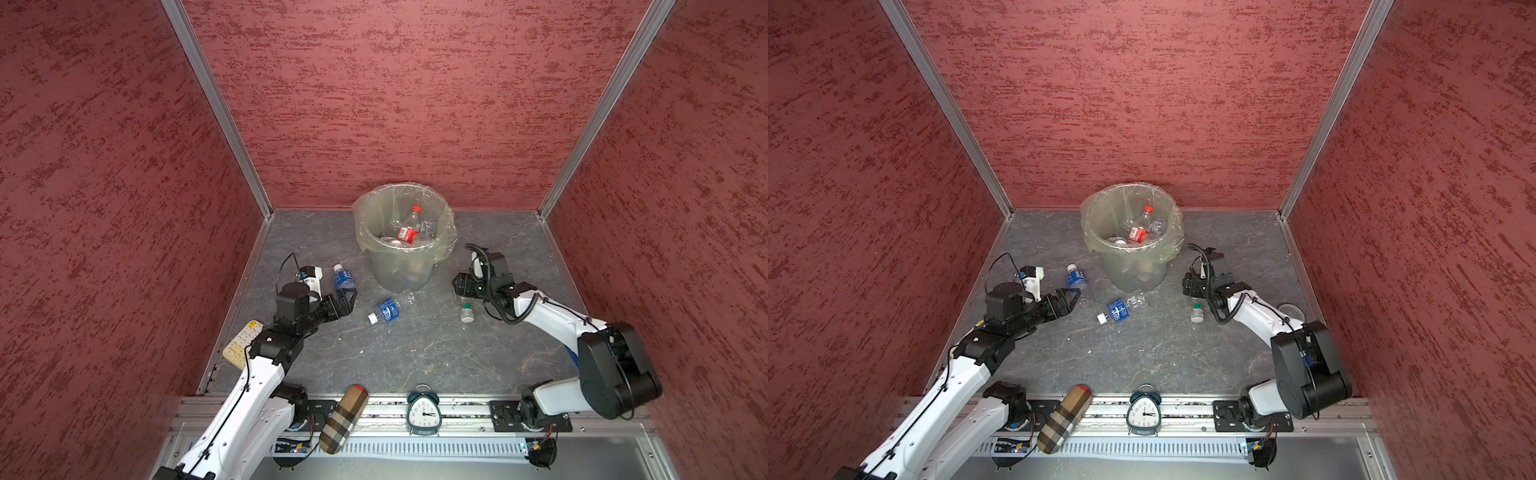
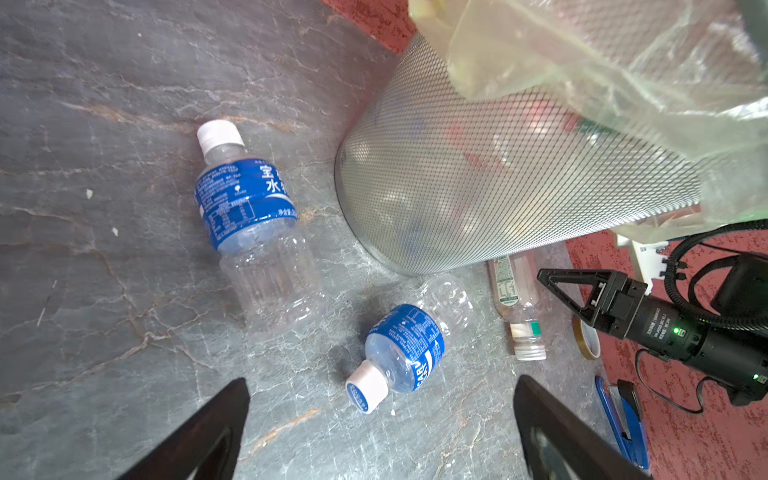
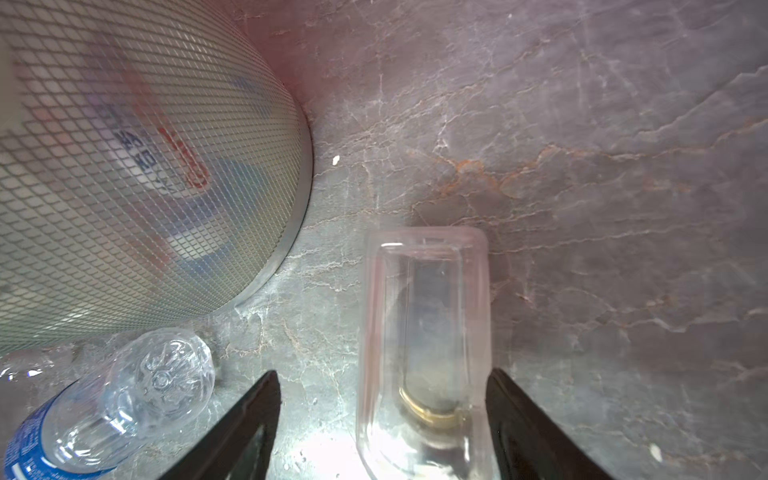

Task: Throw the plastic bottles in the bin
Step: 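Close the right gripper on the green-capped bottle and lift it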

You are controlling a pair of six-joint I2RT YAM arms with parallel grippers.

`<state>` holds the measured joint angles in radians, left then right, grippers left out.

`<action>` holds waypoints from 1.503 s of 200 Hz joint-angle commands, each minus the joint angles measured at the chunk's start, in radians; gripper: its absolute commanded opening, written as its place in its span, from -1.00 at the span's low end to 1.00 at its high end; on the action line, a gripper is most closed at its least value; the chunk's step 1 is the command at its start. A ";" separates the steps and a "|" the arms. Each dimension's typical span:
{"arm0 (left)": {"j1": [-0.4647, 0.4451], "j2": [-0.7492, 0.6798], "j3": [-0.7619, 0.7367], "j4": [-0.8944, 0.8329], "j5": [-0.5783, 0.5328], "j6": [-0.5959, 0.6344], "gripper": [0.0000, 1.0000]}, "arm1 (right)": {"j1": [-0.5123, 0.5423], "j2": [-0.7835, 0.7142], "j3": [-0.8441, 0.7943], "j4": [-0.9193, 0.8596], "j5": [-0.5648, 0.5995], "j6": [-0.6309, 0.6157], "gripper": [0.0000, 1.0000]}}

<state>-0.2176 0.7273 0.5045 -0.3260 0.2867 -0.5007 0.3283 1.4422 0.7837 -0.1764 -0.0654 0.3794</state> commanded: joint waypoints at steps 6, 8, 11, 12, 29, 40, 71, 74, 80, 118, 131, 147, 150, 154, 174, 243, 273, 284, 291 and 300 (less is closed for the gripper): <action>0.006 0.000 -0.006 -0.001 0.015 -0.003 0.99 | 0.026 0.045 0.039 -0.031 0.086 -0.017 0.57; 0.006 -0.001 -0.006 -0.001 0.015 -0.002 0.99 | 0.029 0.048 0.041 -0.031 0.090 -0.017 0.57; 0.006 -0.001 -0.007 -0.002 0.016 -0.001 0.99 | 0.032 0.053 0.044 -0.033 0.095 -0.017 0.57; 0.006 -0.001 -0.007 -0.002 0.016 -0.002 0.99 | 0.033 0.053 0.043 -0.033 0.096 -0.017 0.57; 0.006 0.000 -0.008 -0.005 0.017 -0.002 0.99 | 0.041 0.075 0.054 -0.042 0.123 -0.019 0.57; 0.006 0.002 -0.010 -0.004 0.019 -0.002 0.99 | 0.046 0.085 0.059 -0.046 0.140 -0.019 0.57; 0.006 0.014 -0.021 0.007 0.027 -0.003 0.99 | 0.062 0.112 0.071 -0.056 0.172 -0.029 0.55; 0.006 0.015 -0.021 0.007 0.029 -0.002 0.99 | 0.065 0.114 0.072 -0.057 0.172 -0.030 0.55; 0.006 0.018 -0.023 0.012 0.031 -0.004 0.99 | 0.068 0.119 0.074 -0.059 0.177 -0.031 0.54; 0.006 0.033 -0.026 0.023 0.038 -0.008 0.99 | 0.094 0.132 0.080 -0.060 0.181 -0.038 0.57; 0.006 0.035 -0.026 0.025 0.040 -0.009 0.99 | 0.095 0.139 0.080 -0.062 0.186 -0.040 0.57; 0.006 0.041 -0.025 0.027 0.042 -0.008 0.99 | 0.095 0.145 0.078 -0.060 0.187 -0.043 0.54; 0.006 0.041 -0.025 0.028 0.043 -0.009 0.99 | 0.095 0.147 0.077 -0.060 0.187 -0.045 0.54; 0.006 0.043 -0.025 0.028 0.042 -0.008 0.99 | 0.094 0.150 0.078 -0.061 0.188 -0.045 0.53; 0.006 0.050 -0.025 0.034 0.046 -0.009 0.99 | 0.096 0.153 0.076 -0.062 0.192 -0.046 0.46; -0.021 0.102 -0.027 0.055 0.053 -0.015 0.99 | 0.099 0.165 0.059 -0.058 0.191 -0.042 0.33; -0.050 0.107 -0.026 0.050 0.036 -0.015 0.99 | 0.099 0.123 0.039 -0.055 0.196 -0.036 0.08; -0.060 0.108 -0.026 0.048 0.029 -0.012 0.99 | 0.099 0.104 0.031 -0.058 0.200 -0.033 0.01; -0.066 0.108 -0.026 0.046 0.025 -0.012 0.99 | 0.099 0.092 0.025 -0.060 0.200 -0.033 -0.05; -0.072 0.108 -0.027 0.045 0.019 -0.012 0.99 | 0.102 0.071 0.016 -0.062 0.202 -0.030 -0.11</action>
<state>-0.2737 0.8349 0.4858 -0.2909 0.3309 -0.5121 0.4221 1.5738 0.8211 -0.2298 0.1040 0.3363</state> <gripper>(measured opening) 0.994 0.562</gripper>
